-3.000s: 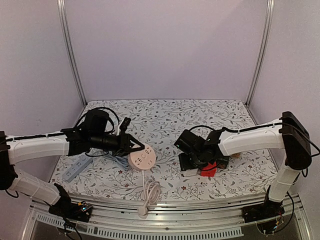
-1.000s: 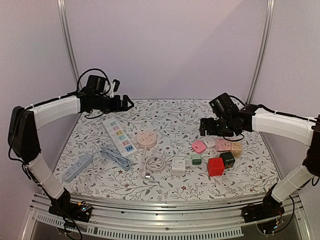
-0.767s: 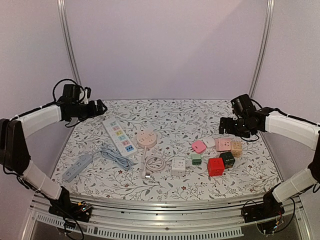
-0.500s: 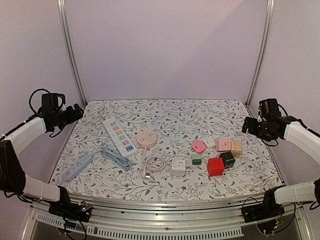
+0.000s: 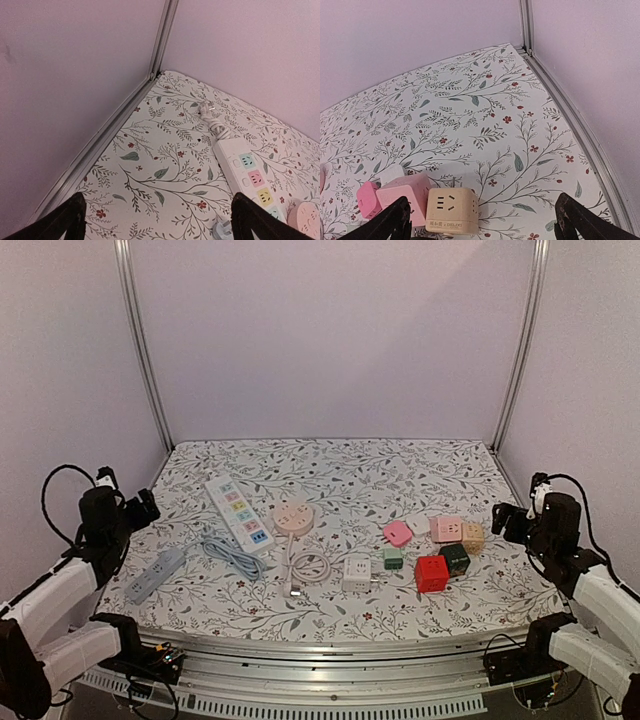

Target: Pull the plug off the socket

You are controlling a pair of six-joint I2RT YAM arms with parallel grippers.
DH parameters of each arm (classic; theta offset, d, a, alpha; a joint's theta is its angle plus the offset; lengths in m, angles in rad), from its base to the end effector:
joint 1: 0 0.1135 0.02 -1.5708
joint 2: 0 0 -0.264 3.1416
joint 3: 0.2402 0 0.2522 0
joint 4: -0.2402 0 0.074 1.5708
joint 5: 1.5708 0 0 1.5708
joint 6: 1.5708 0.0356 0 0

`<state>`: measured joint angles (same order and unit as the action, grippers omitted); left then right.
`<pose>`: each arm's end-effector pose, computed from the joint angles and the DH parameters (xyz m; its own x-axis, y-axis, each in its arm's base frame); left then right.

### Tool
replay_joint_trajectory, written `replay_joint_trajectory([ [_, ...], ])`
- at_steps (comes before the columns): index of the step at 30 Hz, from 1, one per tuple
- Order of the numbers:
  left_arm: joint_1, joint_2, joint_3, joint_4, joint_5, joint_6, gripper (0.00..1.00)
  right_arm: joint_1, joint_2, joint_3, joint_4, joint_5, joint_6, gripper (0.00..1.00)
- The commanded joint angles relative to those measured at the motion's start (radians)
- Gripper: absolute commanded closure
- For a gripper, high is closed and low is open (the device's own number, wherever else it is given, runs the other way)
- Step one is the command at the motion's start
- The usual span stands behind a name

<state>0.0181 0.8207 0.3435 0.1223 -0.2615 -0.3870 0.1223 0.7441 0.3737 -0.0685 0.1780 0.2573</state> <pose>0.1866 0.0126 0.2098 -0.2237 -0.3687 -0.9022 -0.3718 0.8880 -0.2707 0.1740 0.0150 0.2132 -0.3980 0.2034 -0.8946 0.1451 0.9768 0.1576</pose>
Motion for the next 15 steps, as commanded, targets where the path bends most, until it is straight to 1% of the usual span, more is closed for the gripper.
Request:
replay_joint_trajectory([
  [1,-0.014,-0.033,-0.056,0.123,-0.056,0.077,0.01,-0.004,-0.128,-0.107,0.211,0.066,-0.051,0.01],
  [5,-0.052,-0.006,-0.086,0.146,-0.021,0.109,0.01,-0.004,-0.186,-0.156,0.203,0.122,-0.096,0.01],
  [9,-0.069,0.012,-0.101,0.154,-0.045,0.115,0.0,-0.004,-0.19,-0.2,0.199,0.147,-0.094,0.01],
  [15,-0.07,0.007,-0.134,0.187,-0.029,0.119,0.0,-0.005,-0.191,-0.201,0.202,0.138,-0.093,0.01],
])
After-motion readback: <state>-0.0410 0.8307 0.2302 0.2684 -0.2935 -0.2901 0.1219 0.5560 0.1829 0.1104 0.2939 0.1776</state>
